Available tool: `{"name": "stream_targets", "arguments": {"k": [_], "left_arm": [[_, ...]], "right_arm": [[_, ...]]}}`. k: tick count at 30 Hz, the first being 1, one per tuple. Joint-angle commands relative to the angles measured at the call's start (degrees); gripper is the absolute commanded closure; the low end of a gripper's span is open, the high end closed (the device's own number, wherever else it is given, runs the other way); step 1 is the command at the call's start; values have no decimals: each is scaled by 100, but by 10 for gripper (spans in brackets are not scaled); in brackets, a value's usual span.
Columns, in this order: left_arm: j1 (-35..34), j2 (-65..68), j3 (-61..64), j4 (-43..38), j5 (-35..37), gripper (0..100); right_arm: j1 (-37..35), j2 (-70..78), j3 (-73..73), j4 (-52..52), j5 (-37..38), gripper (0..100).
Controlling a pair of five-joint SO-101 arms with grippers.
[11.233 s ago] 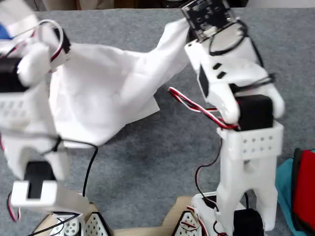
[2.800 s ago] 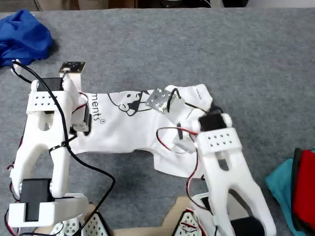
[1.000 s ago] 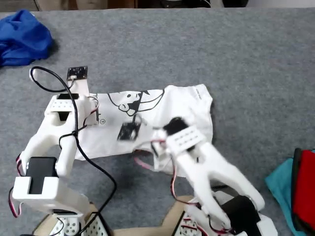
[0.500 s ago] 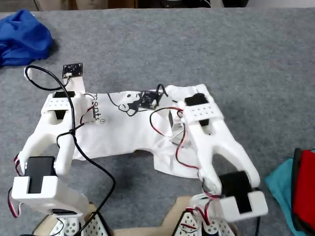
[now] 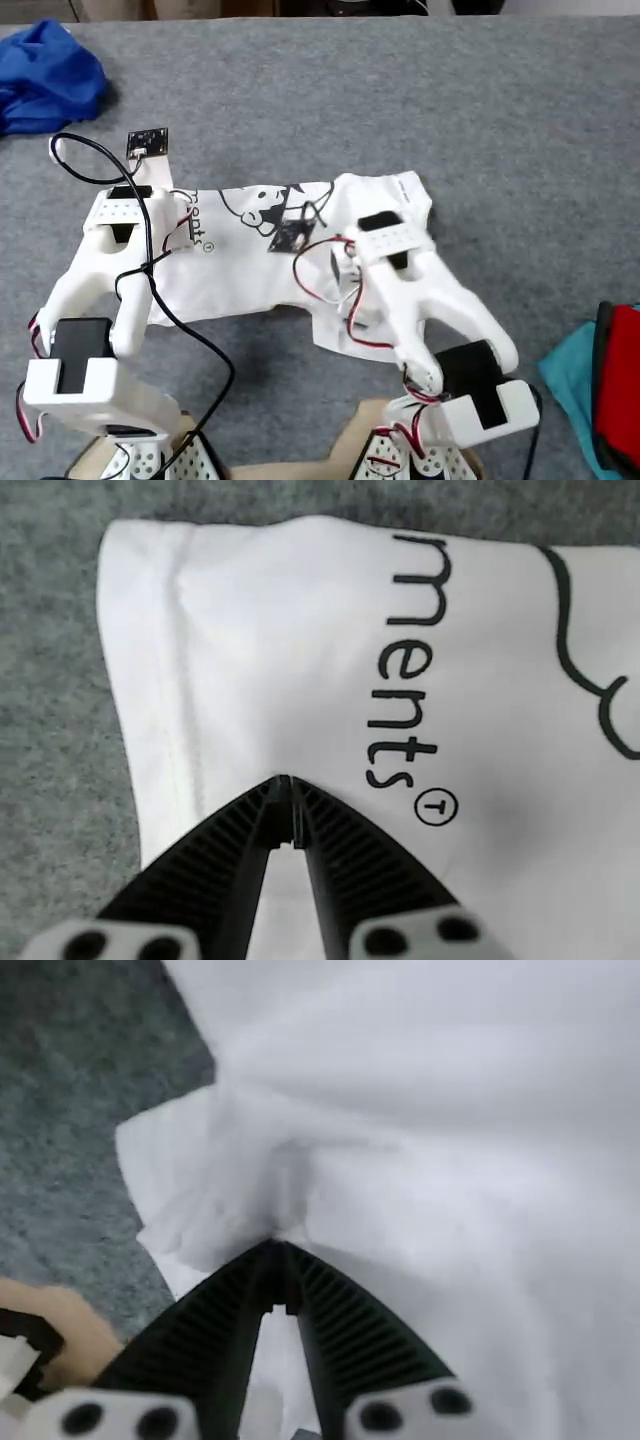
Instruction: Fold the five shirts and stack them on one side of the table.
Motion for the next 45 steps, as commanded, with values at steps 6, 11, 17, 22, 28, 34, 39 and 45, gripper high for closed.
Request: {"name": "stream_targets", "arguments": {"k": [6, 11, 17, 22, 28, 34, 39, 45], "left_arm": [[-26, -22, -264, -70, 53, 980], [0, -13, -264, -79, 53, 980], [26, -13, -264, -79, 53, 980], [18, -13, -264, -79, 53, 980], [18, -13, -255, -70, 53, 980], [26, -13, -255, -53, 35, 980], [26, -4, -273, -88, 44, 980], [35, 382, -659, -53, 53, 980]], "right_arm": [[-259, 4, 22, 264, -70, 993], [-813, 13, 215, 246, -149, 993], [-1341, 13, 409, 246, -273, 993], [-1332, -40, 189, 431, -237, 993], [-629, -1051, -629, 949, 9, 993], [602, -2149, -1604, 1213, 132, 993], [1130, -1701, -1877, 352, 97, 993], [1279, 40, -2853, -396, -211, 993]]}}
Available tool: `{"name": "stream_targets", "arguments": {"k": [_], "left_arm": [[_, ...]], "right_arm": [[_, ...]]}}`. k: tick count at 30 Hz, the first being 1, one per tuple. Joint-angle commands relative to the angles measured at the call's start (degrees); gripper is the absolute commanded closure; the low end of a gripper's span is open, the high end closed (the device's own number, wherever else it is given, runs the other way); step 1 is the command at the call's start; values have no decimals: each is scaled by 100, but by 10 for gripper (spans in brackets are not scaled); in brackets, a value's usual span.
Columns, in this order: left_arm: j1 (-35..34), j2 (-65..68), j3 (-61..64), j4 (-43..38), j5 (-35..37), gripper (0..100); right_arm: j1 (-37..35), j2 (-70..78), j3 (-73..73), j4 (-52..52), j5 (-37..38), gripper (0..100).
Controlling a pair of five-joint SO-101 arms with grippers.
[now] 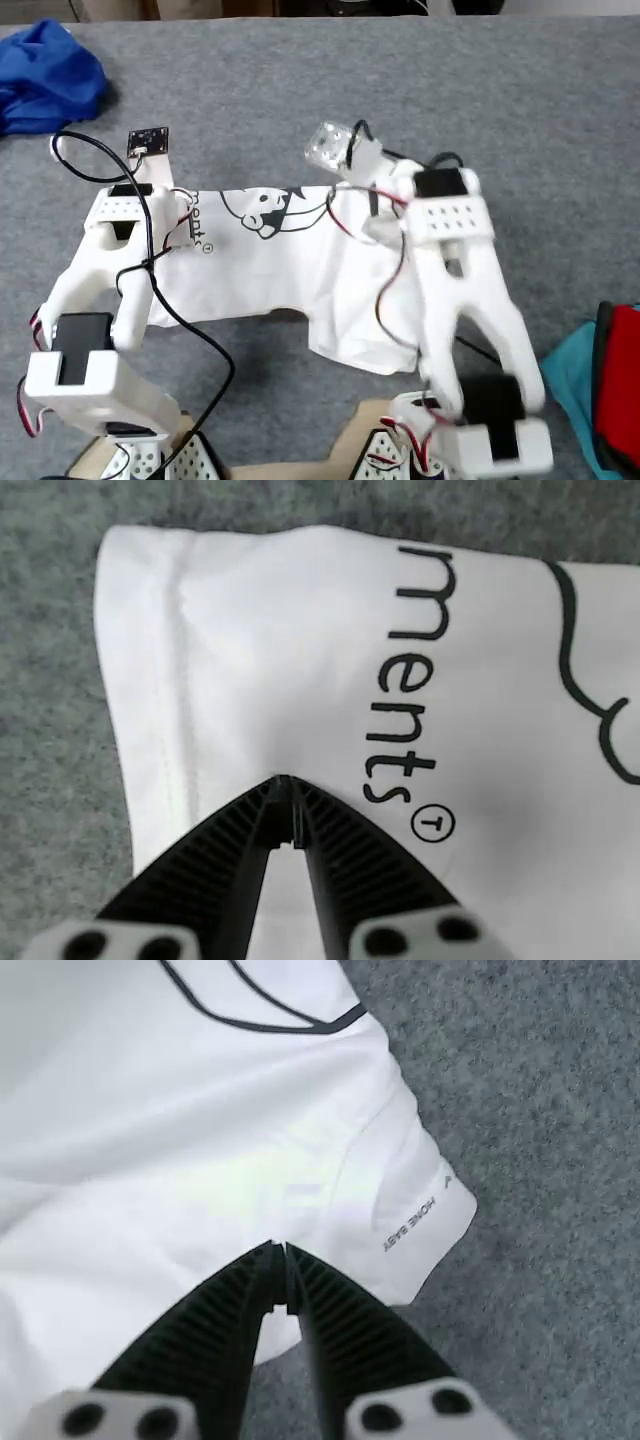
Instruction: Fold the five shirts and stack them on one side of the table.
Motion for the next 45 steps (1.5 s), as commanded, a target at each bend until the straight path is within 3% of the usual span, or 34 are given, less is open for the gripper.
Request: {"name": "stream_targets", "arguments": {"k": [1, 6, 16, 28, 33, 38, 45], "left_arm": [[35, 251, -536, -44, 53, 980], [18, 945, -1029, -18, 53, 980], [-26, 1719, -2242, 1081, 9, 980], [-229, 1771, -2365, 1196, 9, 980], [-387, 1684, -2365, 1213, -97, 980], [-378, 1218, -2734, 1767, -281, 980], [-369, 602, -3727, 2655, -273, 980]], "right_arm": [[233, 998, -1059, -281, -211, 993], [585, 2598, -2501, -9, -273, 993], [1393, 5059, -5437, 1565, 18, 993], [2053, 6897, -8963, 3165, 202, 993], [1974, 7257, -10141, 3727, 211, 993], [1771, 7178, -10844, 3780, 185, 993], [1200, 6035, -9851, 3789, -35, 993]]}}
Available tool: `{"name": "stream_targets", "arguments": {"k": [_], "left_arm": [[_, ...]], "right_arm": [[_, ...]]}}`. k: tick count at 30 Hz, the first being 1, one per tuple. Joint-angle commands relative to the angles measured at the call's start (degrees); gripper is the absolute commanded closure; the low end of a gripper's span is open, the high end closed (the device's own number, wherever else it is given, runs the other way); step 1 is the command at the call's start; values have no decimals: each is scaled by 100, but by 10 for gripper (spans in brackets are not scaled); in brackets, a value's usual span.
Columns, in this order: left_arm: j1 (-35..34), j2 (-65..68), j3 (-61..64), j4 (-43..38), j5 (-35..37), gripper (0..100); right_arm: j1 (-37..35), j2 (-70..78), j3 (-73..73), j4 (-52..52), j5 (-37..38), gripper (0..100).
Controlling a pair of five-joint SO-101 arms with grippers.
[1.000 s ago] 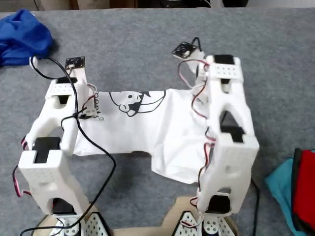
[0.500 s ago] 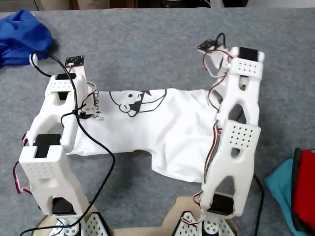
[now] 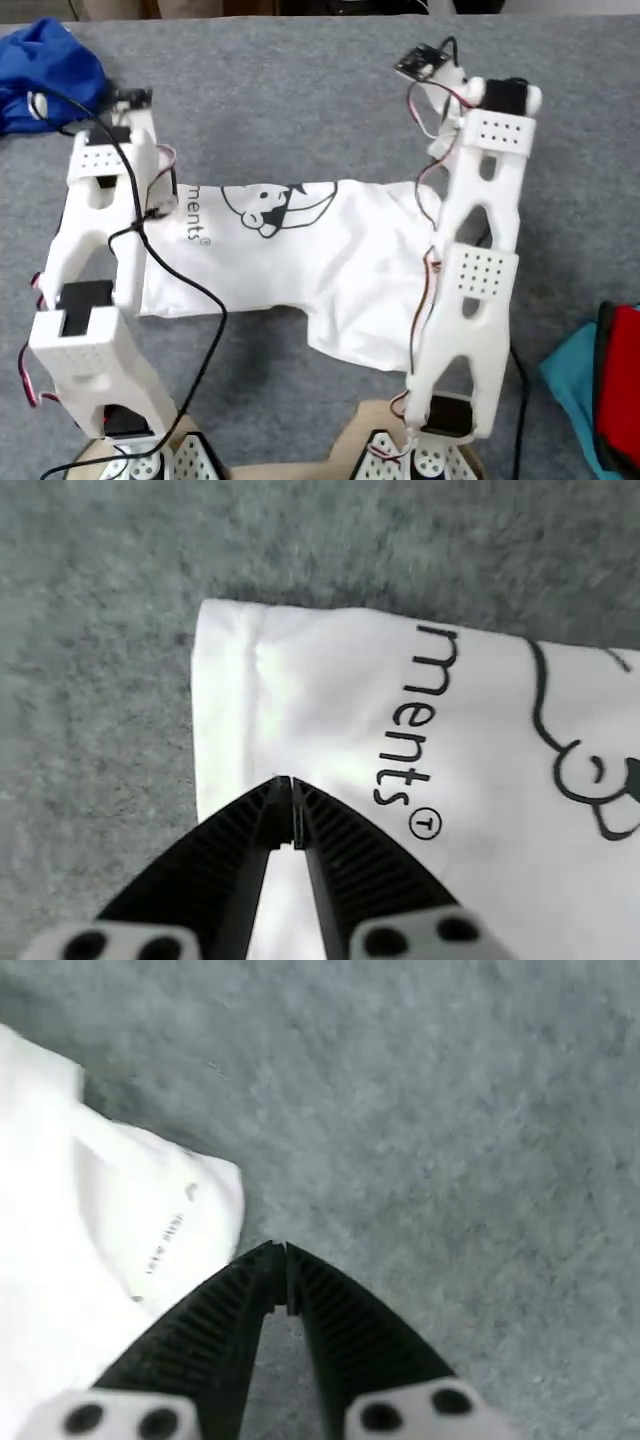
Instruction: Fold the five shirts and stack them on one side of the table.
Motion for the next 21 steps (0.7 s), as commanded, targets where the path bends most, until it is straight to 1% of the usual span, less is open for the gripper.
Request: {"name": "stream_targets", "arguments": {"k": [1, 6, 10, 12, 14, 16, 21], "left_arm": [[-53, -479, -598, 378, -26, 980], [-62, -338, -475, 352, -26, 980], [26, 136, -220, -53, -9, 980], [26, 435, -141, -360, 211, 980], [0, 752, -193, -554, 457, 980], [-18, 1042, -334, -607, 501, 980], [-44, 1666, -703, -589, 501, 980]], "right_arm": [[-453, -1068, 576, 97, -88, 993], [-1042, -1596, 1727, 53, -273, 993], [-1349, -1508, 2158, 53, -598, 993], [-1429, -1385, 2281, -53, -695, 993], [-1429, -1182, 2352, -185, -703, 993], [-1349, -901, 2378, -308, -703, 993], [-822, -136, 2334, -352, -695, 993]]}}
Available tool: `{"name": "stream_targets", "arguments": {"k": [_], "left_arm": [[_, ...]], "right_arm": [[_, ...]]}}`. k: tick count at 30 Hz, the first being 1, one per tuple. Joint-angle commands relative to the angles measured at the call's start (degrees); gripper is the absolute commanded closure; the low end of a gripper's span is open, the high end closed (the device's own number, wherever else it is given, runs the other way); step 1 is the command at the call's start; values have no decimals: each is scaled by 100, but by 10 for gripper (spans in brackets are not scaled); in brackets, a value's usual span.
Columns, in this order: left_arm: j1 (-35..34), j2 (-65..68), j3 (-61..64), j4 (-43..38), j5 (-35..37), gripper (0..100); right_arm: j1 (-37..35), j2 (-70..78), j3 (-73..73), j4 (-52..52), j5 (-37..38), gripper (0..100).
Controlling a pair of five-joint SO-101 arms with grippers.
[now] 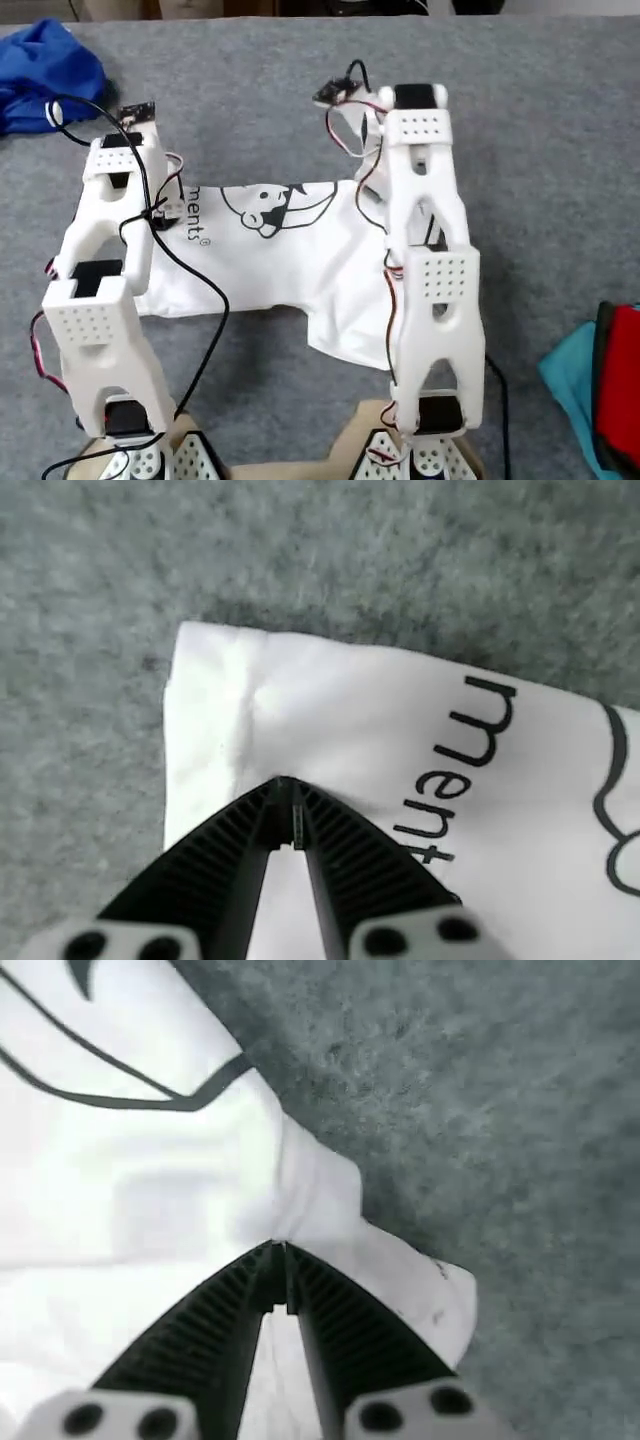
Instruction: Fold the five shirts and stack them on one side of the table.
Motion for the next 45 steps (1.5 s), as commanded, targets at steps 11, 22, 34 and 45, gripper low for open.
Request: {"name": "stream_targets", "arguments": {"k": [11, 22, 34, 45], "left_arm": [[-475, 505, -976, -35, -273, 980], [-290, 470, -2620, 1767, -888, 977], [-79, 4, -3833, 3218, -1319, 980], [-114, -1965, -1820, 3024, -1319, 980]], "right_arm": [[1033, 391, -312, 35, 114, 993], [708, 75, -2273, 396, 501, 993], [-180, -3160, 1323, 352, 1160, 993], [-743, -6510, 6229, -993, 1705, 993]]}}
